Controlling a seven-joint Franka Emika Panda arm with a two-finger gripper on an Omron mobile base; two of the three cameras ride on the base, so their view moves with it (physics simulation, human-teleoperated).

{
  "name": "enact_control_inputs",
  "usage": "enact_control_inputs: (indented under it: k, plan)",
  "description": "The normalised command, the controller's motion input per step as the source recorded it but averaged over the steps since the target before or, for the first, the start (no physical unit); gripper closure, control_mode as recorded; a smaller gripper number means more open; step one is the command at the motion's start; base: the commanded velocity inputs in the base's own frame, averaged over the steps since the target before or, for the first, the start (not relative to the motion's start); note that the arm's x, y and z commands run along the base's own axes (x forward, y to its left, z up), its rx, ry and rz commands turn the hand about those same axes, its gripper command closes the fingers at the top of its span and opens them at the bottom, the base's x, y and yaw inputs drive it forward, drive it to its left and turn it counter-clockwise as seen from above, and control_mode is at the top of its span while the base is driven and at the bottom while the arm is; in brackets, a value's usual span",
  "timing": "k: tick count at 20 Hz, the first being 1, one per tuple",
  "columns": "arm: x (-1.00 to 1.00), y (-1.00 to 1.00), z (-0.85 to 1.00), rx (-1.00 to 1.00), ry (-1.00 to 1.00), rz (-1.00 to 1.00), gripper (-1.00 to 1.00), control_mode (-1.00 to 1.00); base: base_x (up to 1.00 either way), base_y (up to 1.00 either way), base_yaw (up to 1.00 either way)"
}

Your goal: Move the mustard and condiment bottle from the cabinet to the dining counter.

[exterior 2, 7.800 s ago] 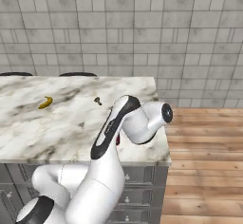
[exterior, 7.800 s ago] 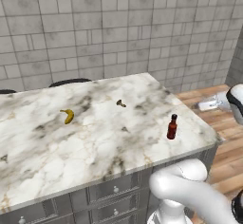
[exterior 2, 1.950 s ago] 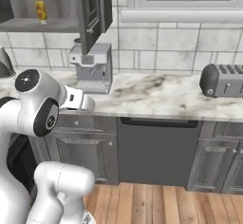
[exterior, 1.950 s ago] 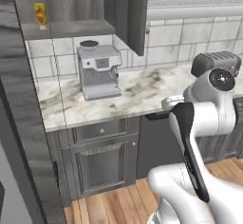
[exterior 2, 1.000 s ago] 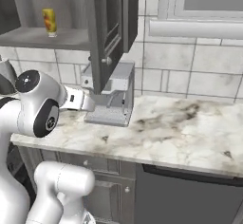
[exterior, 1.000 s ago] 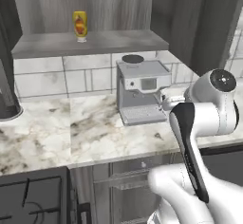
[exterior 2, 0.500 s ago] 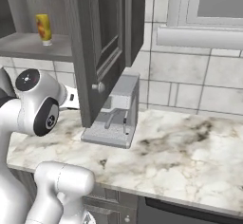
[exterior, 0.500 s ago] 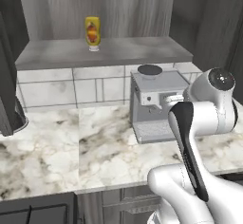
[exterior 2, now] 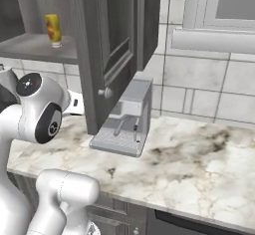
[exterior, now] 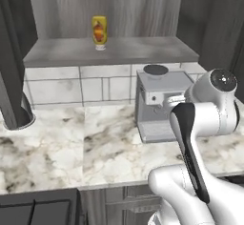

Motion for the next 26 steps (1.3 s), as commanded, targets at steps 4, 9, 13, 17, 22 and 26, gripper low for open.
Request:
enact_control_inputs:
  k: [4,9,13,17,22,26]
  plan:
    - [0.0,0.0,0.0,0.0,0.0,0.0,-1.0,1.0,0.27,0.42,0.41]
    - [0.0,0.0,0.0,0.0,0.0,0.0,-1.0,1.0,0.22,0.43,0.37]
    - [0.0,0.0,0.0,0.0,0.0,0.0,-1.0,1.0,0.15,0.21,0.17]
    - [0.0,0.0,0.0,0.0,0.0,0.0,-1.0,1.0,0.11,0.19,0.12]
    - [0.01,0.01,0.0,0.0,0.0,0.03,-1.0,-1.0,0.12,0.11,0.08]
    - [0.0,0.08,0.18,0.0,-0.01,0.16,-1.0,-1.0,0.0,0.0,0.0]
